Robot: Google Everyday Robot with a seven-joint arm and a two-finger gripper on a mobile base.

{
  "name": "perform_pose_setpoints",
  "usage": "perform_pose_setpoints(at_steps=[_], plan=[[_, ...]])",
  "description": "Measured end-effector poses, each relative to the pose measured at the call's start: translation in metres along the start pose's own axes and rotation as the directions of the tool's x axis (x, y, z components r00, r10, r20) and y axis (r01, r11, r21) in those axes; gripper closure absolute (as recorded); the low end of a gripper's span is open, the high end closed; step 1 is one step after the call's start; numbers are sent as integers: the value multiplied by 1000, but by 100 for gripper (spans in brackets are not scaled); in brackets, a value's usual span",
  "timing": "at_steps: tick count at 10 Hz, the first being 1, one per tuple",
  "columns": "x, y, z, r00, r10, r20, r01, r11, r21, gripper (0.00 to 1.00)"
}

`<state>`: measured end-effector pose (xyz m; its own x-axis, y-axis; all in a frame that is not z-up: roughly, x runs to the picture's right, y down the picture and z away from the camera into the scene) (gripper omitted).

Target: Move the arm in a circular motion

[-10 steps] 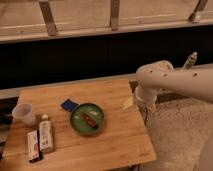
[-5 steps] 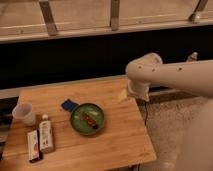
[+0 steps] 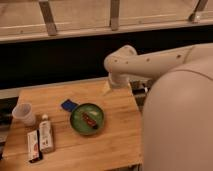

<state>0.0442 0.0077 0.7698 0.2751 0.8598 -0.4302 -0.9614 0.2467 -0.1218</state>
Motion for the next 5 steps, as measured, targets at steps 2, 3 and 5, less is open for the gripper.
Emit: perform_pose_setpoints(at_steps=[2, 3, 5], plan=[[-29, 49, -2, 996, -82, 30, 83, 996, -42, 20], [-33, 69, -4, 994, -104, 34, 106, 992, -66, 20], [-25, 114, -14, 987, -152, 44, 156, 982, -110, 20]])
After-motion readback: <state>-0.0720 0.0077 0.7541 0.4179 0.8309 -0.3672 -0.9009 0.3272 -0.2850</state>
